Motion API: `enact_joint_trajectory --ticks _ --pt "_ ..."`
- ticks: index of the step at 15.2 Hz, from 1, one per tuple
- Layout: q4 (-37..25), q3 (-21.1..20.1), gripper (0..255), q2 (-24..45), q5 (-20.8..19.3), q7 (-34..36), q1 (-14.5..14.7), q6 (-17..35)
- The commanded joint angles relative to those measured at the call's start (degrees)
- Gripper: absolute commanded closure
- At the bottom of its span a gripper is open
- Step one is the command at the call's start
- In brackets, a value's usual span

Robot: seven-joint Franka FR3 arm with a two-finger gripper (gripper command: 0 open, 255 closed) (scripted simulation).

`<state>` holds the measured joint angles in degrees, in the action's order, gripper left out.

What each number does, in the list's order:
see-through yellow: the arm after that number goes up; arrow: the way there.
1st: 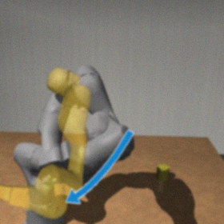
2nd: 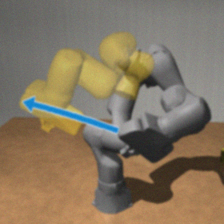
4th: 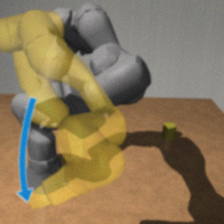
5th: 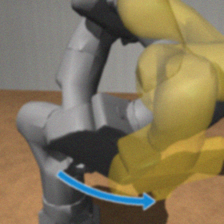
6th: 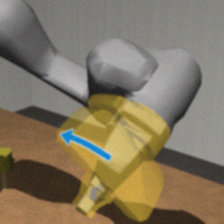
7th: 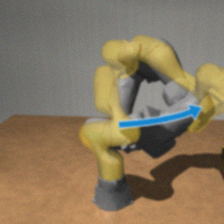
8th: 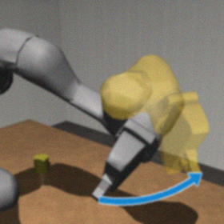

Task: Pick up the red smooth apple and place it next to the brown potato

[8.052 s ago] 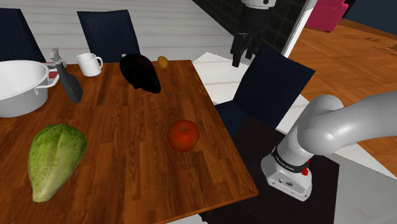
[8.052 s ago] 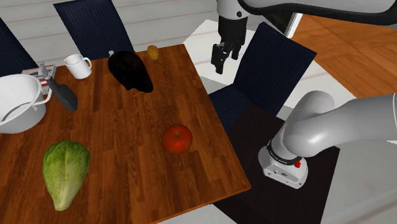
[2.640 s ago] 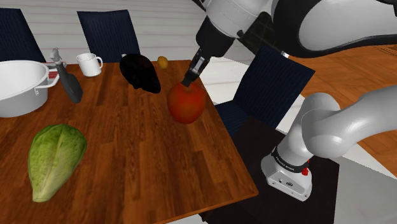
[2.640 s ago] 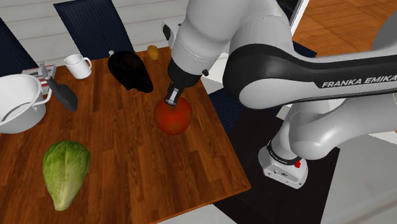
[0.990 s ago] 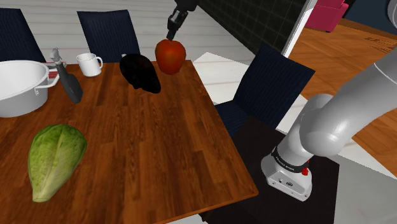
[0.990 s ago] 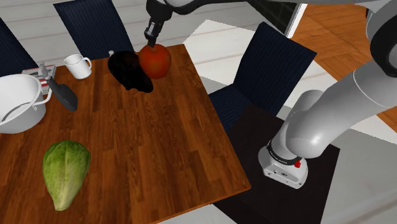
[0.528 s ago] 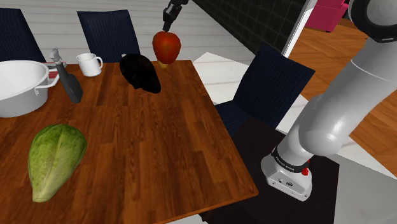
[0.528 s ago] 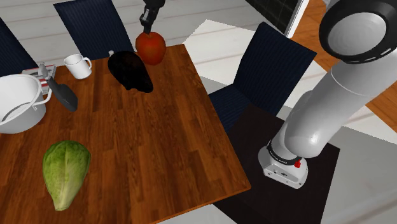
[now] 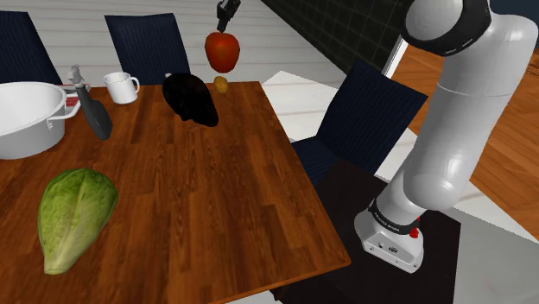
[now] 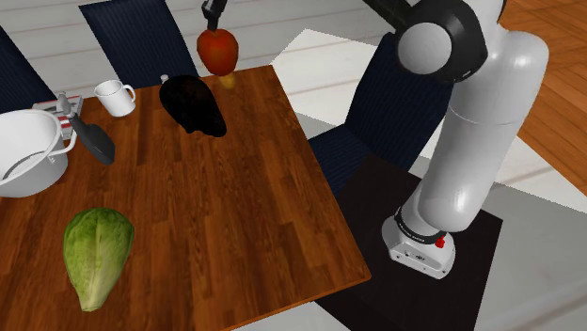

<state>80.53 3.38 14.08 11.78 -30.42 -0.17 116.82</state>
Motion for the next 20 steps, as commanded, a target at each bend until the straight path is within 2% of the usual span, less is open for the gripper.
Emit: enact_joint_trajectory --ticks 1,4,11,20 --pt "-8.33 0.37 255 5.61 0.82 -1.15 -1.28 -2.94" --pt "-23.09 0.51 255 15.18 1.82 -2.06 -3.49 -8.43" --pt "-14.0 0.39 255 12.87 2.11 -3.37 -3.12 -1.76" --pt "-5.57 0.18 255 11.87 2.78 -4.97 -2.86 5.55"
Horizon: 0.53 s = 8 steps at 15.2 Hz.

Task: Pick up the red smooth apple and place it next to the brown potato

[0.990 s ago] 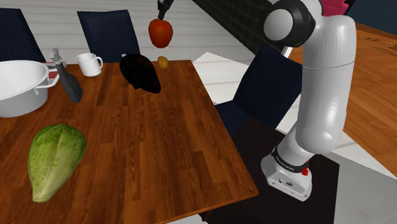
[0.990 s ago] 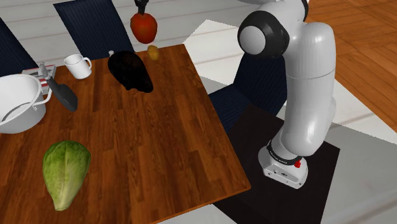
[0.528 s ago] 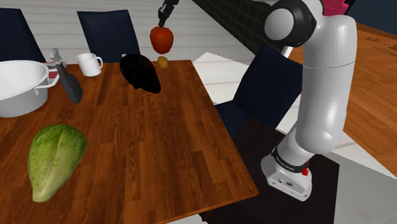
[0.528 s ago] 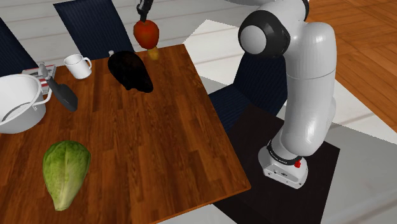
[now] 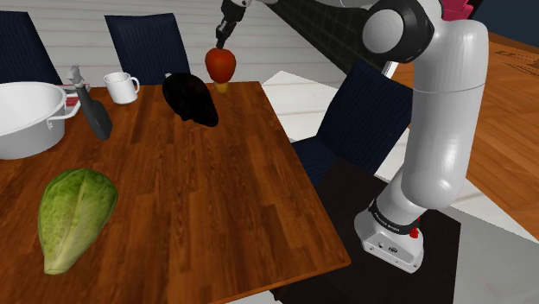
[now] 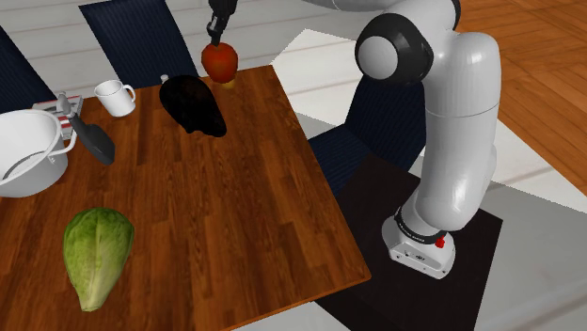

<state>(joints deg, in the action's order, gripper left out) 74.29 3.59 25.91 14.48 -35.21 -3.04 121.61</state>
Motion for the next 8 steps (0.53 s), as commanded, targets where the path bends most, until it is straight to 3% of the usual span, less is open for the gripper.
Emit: enact_joint_trajectory --ticks 1,8 --pt "1.46 -0.06 255 0.02 0.18 -0.36 0.02 1.52" --pt "6.28 -0.34 255 0.35 0.89 -1.61 0.08 6.57"
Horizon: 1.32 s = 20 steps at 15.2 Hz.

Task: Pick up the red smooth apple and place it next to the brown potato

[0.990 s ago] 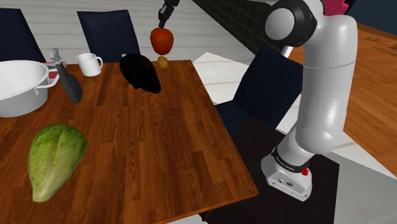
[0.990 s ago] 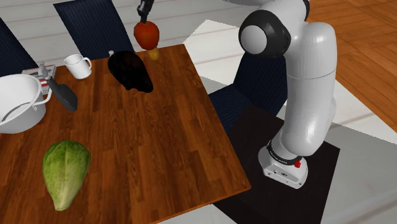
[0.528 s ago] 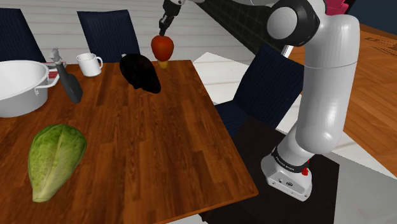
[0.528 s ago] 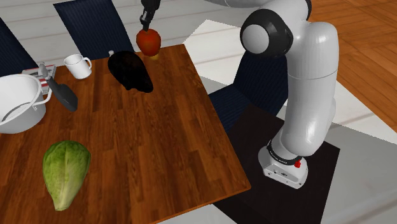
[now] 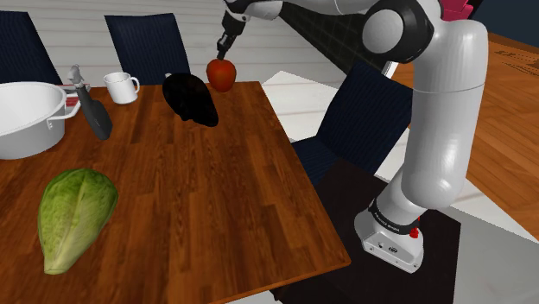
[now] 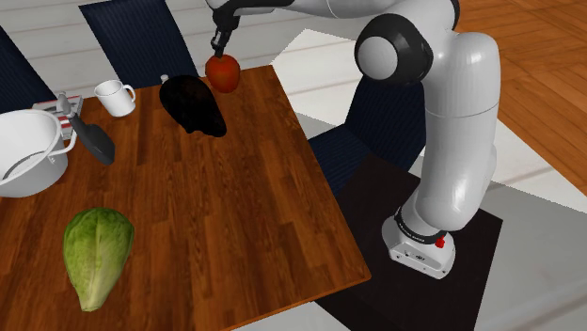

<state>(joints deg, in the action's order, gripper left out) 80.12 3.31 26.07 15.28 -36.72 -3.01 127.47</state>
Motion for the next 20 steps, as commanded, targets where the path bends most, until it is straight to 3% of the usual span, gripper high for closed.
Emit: enact_joint_trajectory --ticks 1,13,20 --pt "1.05 -0.09 255 0.3 0.2 -0.29 0.04 1.4" --pt "6.85 -0.81 255 2.5 1.73 -2.58 -0.12 9.24" --pt "7.11 -0.84 255 2.67 1.85 -2.73 -0.12 9.66"
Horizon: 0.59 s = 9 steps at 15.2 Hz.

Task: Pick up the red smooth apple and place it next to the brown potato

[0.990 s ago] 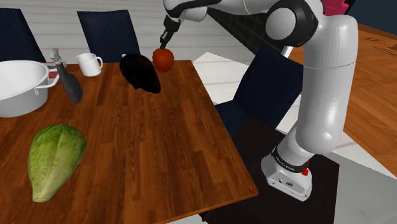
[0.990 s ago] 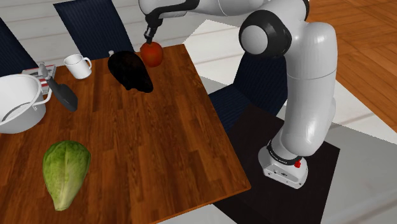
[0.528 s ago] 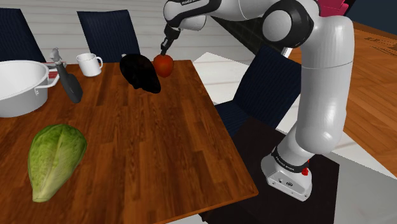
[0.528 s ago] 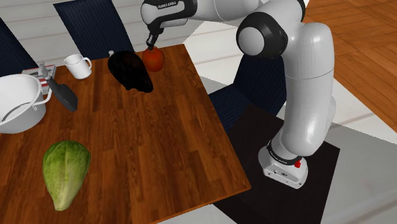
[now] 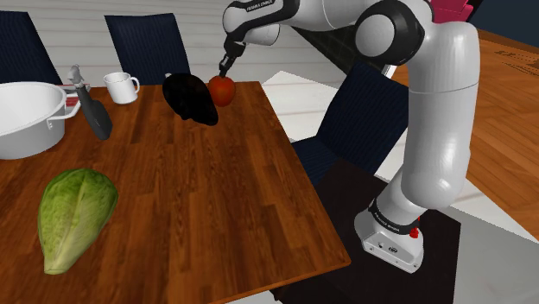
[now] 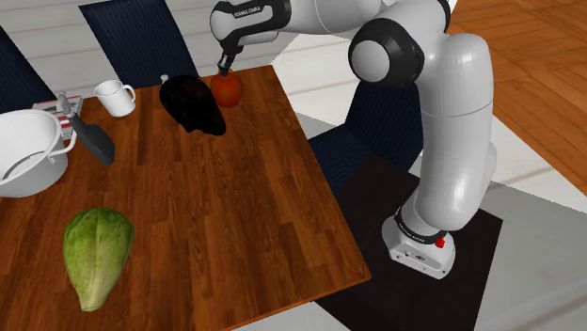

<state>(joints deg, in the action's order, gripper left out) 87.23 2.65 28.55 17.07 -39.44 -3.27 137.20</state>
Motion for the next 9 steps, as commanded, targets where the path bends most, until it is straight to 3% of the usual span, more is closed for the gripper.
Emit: enact_joint_trajectory --ticks 1,2,7,9 --pt "0.0 -0.18 255 0.18 0.06 -0.01 0.15 -0.07" --pt "0.1 -0.18 0 0.15 0.04 0.06 0.22 0.02" --pt "0.0 -0.18 0 0.18 0.06 -0.01 0.15 -0.07" --pt "1.14 0.13 0 -2.83 -0.24 0.11 -0.04 -1.99"
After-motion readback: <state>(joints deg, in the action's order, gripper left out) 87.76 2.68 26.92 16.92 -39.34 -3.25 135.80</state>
